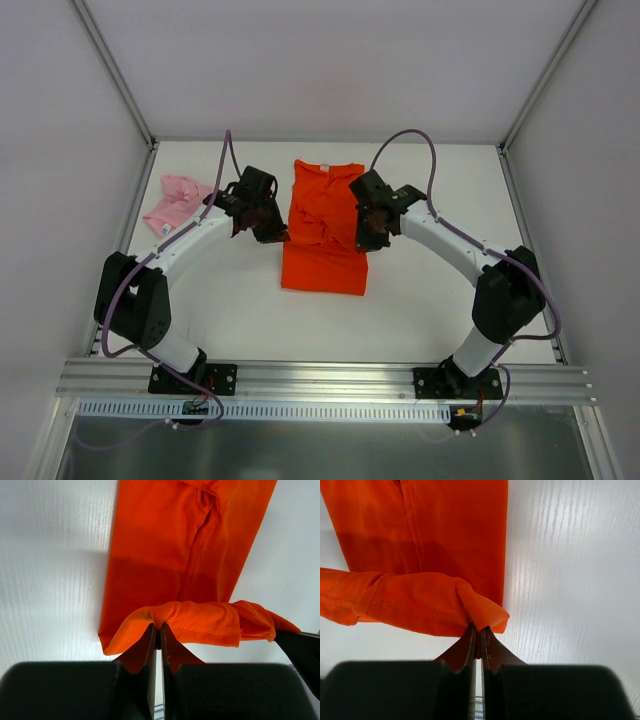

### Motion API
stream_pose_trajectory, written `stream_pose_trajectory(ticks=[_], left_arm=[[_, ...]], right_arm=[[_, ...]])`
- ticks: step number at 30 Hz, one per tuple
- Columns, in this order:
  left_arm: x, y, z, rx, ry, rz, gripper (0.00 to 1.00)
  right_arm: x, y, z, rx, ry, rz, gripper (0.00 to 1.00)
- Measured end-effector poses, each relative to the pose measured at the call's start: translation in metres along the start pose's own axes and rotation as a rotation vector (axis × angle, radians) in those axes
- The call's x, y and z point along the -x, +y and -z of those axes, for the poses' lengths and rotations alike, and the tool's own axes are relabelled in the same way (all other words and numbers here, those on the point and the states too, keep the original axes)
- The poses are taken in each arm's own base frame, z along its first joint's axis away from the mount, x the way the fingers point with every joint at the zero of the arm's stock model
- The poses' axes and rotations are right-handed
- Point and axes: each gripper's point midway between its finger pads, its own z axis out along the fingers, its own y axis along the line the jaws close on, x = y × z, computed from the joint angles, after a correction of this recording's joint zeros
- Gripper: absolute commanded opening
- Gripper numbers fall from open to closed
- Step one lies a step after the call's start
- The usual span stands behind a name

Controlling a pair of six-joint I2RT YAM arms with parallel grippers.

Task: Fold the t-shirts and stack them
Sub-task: Fold the folded rectangular tshirt in 1/3 of the way

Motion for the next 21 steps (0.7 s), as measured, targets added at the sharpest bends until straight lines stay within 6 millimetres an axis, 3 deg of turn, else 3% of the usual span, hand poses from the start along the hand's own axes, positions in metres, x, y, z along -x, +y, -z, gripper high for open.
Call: stream_pose_trajectory(ticks=[18, 21], left_arm=[[0.034, 0.002, -0.041, 0.017, 0.038, 0.000, 0.00], [0.036, 0.004, -0.049, 0.017, 0.054, -0.002, 0.04]], right_arm=[[0.033, 0.004, -0.037, -0.038, 0.050, 0.031, 0.01], [0.037, 0.001, -0.044, -0.048, 0.059, 0.032, 0.01]])
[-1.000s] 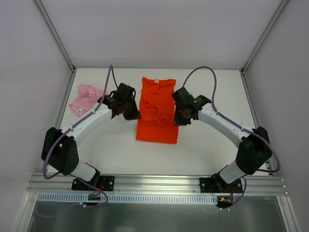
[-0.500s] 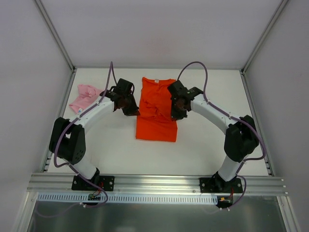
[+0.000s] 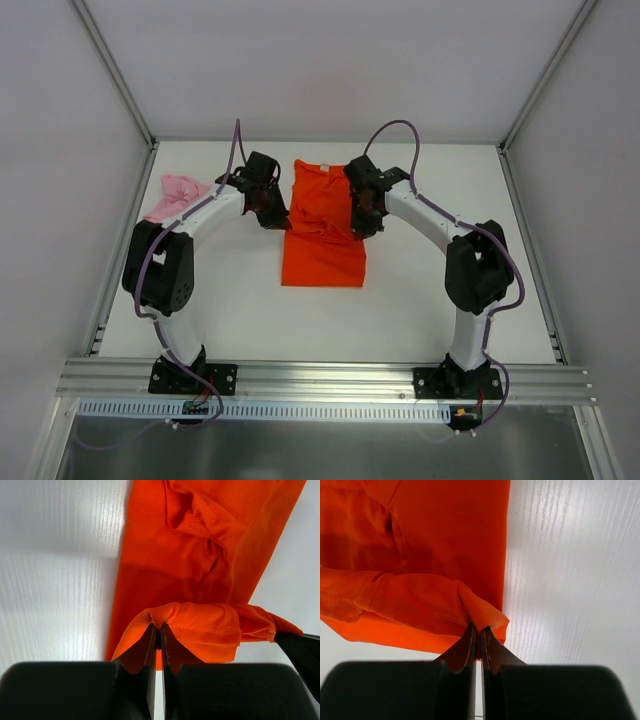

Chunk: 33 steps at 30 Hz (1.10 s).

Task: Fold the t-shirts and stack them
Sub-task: Fold the folded rectangular tshirt in 1/3 of the way

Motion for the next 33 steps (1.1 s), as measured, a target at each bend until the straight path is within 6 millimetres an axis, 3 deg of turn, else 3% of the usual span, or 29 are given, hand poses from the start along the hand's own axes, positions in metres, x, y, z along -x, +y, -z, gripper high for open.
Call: stream_pose_trajectory(ticks=[6, 9, 10, 11, 13, 15, 17, 18, 21, 26, 28, 33], left_arm=[[0.009, -0.001, -0.016, 0.010, 0.015, -0.017, 0.24], [0.009, 0.004, -0.020, 0.022, 0.021, -0.017, 0.36], [0.009, 0.005, -0.020, 0.025, 0.021, -0.018, 0.41], [0.010, 0.006, -0.021, 0.026, 0.019, -0.017, 0.46], [0.012, 0.007, -0.021, 0.030, 0.020, -0.019, 0.46], [0.016, 0.004, -0.022, 0.027, 0.015, -0.019, 0.45], [0.019, 0.004, -0.021, 0.025, 0.010, -0.015, 0.46], [0.020, 0.004, -0.021, 0.025, 0.008, -0.015, 0.47], [0.022, 0.003, -0.020, 0.024, 0.005, -0.013, 0.47], [0.015, 0.012, -0.024, 0.038, 0.025, -0.013, 0.46], [0.008, 0.018, -0.027, 0.047, 0.043, -0.022, 0.40], [0.005, 0.020, -0.032, 0.026, 0.048, -0.089, 0.39]], right_arm=[[0.008, -0.005, -0.007, -0.013, 0.014, -0.001, 0.01], [0.012, -0.008, -0.011, -0.023, 0.023, 0.004, 0.14], [0.014, -0.008, -0.012, -0.024, 0.023, 0.010, 0.26], [0.017, -0.008, -0.012, -0.024, 0.021, 0.019, 0.31], [0.024, -0.006, -0.013, -0.023, 0.018, 0.029, 0.38], [0.034, -0.001, -0.013, -0.013, 0.000, 0.041, 0.32], [0.041, 0.003, -0.013, -0.006, -0.014, 0.050, 0.53], [0.044, 0.004, -0.012, -0.006, -0.020, 0.055, 0.58], [0.054, 0.008, -0.009, 0.001, -0.044, 0.068, 0.57], [0.055, 0.004, -0.014, -0.006, -0.051, 0.087, 0.54], [0.050, -0.001, -0.019, 0.004, -0.040, 0.095, 0.53], [0.022, -0.022, -0.039, 0.049, 0.019, 0.110, 0.52]])
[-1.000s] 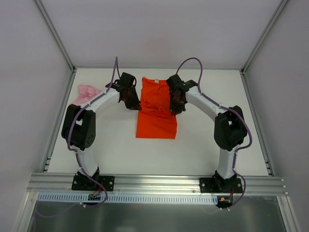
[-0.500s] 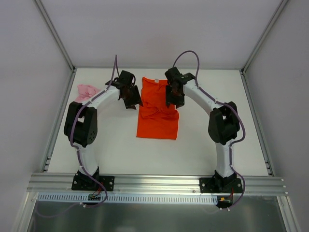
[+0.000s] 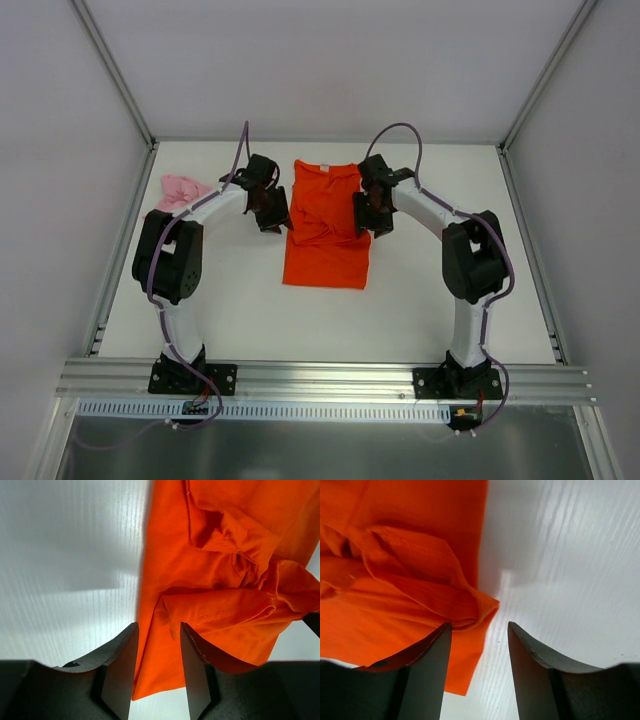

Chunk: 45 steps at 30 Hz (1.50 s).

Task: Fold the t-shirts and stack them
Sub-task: Fold the folded rectangular tshirt in 1/3 of the way

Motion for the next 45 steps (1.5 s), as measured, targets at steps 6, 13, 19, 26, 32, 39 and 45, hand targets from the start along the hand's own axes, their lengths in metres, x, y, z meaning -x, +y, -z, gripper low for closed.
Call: stream_pose_trajectory(ticks=[6, 13, 19, 26, 32, 39, 45], left_arm=[[0.005, -0.005, -0.006, -0.049, -0.031, -0.076, 0.39], [0.008, -0.011, -0.009, -0.088, -0.037, -0.110, 0.41], [0.005, -0.014, -0.013, -0.113, -0.019, -0.112, 0.40], [0.001, -0.017, -0.014, -0.133, 0.002, -0.117, 0.39], [-0.005, -0.014, -0.019, -0.132, 0.032, -0.114, 0.39], [-0.007, -0.013, -0.021, -0.128, 0.043, -0.111, 0.39], [-0.008, -0.014, -0.021, -0.133, 0.048, -0.106, 0.34]], right_arm=[[-0.014, -0.010, -0.001, 0.047, -0.007, 0.046, 0.50], [-0.003, -0.001, 0.007, 0.112, -0.094, 0.099, 0.51], [0.008, 0.006, 0.018, 0.158, -0.149, 0.124, 0.51], [0.008, 0.002, 0.016, 0.168, -0.157, 0.131, 0.51], [0.003, -0.009, 0.010, 0.153, -0.140, 0.116, 0.51], [0.006, -0.013, 0.009, 0.157, -0.150, 0.110, 0.51], [0.008, -0.011, 0.010, 0.182, -0.155, 0.120, 0.50]])
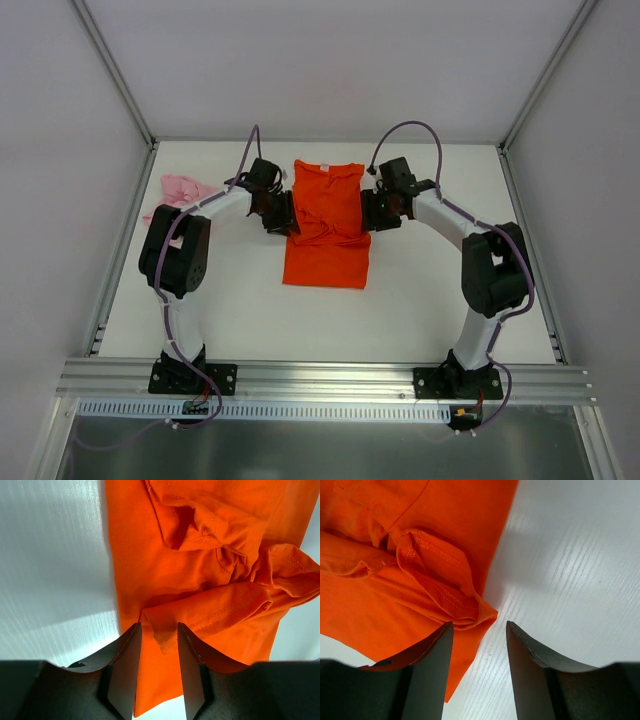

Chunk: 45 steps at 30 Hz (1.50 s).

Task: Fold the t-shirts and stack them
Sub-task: Fold the folded rectangular tshirt in 1/3 of the way

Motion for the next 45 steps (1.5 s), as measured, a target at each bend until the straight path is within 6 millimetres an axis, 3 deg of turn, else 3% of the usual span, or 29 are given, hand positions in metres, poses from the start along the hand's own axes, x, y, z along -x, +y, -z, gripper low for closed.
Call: stream_pose_trajectory(ticks=[7, 13, 17, 20, 22, 26, 38, 45], left_arm=[[-0.006, 0.005, -0.009, 0.006, 0.029, 0.013, 0.31], [-0.003, 0.001, -0.012, -0.002, 0.038, 0.026, 0.20], [0.003, -0.004, -0.009, -0.011, 0.024, 0.030, 0.00], [0.005, -0.006, -0.008, -0.015, 0.020, 0.030, 0.00], [0.005, -0.006, -0.008, -0.015, 0.022, 0.030, 0.00], [0.005, -0.007, -0.007, -0.014, 0.024, 0.031, 0.00], [0.005, -0.006, -0.006, -0.011, 0.028, 0.033, 0.00], [-0.002, -0.006, 0.001, -0.010, 0.028, 0.039, 0.00]], right_arm=[[0.001, 0.001, -0.002, 0.017, -0.002, 0.011, 0.50], [-0.005, -0.002, -0.013, 0.015, 0.025, 0.013, 0.47], [-0.010, -0.004, -0.018, 0.013, 0.043, 0.018, 0.41], [-0.010, -0.004, -0.019, 0.014, 0.045, 0.024, 0.34], [-0.011, -0.003, -0.019, 0.018, 0.046, 0.028, 0.19], [-0.012, -0.003, -0.021, 0.026, 0.054, 0.029, 0.02], [-0.004, 0.002, -0.020, 0.043, 0.040, 0.024, 0.01], [0.004, 0.010, -0.005, 0.055, 0.007, 0.036, 0.01]])
